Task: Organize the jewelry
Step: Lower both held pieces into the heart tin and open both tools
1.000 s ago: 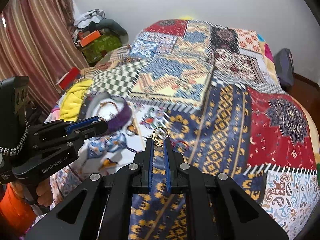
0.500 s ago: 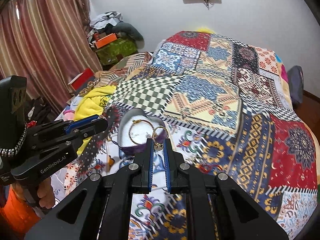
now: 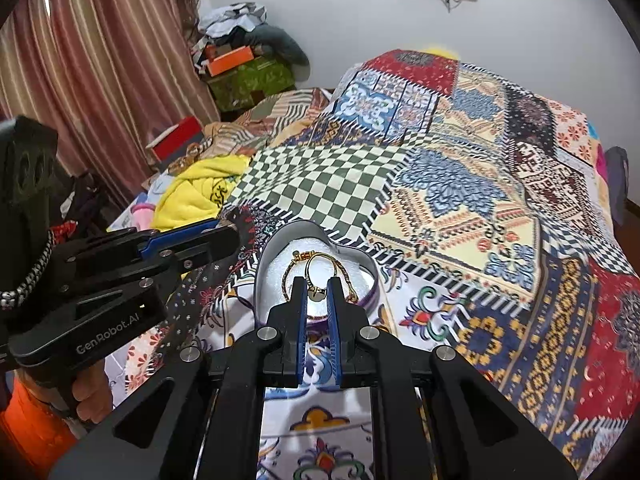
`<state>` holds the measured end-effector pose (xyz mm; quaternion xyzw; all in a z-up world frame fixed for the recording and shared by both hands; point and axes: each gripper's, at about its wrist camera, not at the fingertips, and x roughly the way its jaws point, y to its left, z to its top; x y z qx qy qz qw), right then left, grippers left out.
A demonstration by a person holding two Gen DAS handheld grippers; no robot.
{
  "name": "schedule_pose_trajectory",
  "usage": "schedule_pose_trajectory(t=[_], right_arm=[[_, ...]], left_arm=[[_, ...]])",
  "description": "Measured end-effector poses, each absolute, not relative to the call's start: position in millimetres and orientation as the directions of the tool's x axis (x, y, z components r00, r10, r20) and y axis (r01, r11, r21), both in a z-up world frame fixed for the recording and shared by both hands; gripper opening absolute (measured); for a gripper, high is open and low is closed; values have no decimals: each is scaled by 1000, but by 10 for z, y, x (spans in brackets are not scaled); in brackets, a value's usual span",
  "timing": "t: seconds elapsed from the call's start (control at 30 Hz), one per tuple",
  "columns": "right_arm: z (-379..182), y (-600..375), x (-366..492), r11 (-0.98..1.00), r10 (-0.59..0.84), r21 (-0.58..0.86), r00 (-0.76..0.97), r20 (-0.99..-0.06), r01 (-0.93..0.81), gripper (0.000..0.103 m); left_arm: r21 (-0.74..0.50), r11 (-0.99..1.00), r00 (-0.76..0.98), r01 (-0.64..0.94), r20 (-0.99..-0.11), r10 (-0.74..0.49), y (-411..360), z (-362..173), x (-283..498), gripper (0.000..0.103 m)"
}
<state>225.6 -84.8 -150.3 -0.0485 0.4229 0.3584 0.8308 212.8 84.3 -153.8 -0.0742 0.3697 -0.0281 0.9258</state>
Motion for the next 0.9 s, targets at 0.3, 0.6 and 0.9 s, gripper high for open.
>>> schedule_pose_trajectory(t=[0.3, 0.6, 0.9], right_arm=[[-1732, -642, 2487, 710, 519, 184, 328, -789, -680, 9], [-1781, -564, 2568, 692, 500, 154, 315, -806, -705, 9], [-1818, -504, 2615, 676, 491, 149, 291, -822, -722, 9]], left_arm=[[-216, 976, 673, 38, -717, -185, 895, -1763, 2440, 13], [-224, 973, 643, 45, -739, -200, 924, -1895, 2622, 13], [-221, 974, 647, 46, -736, -198, 926, -1863, 2614, 13]])
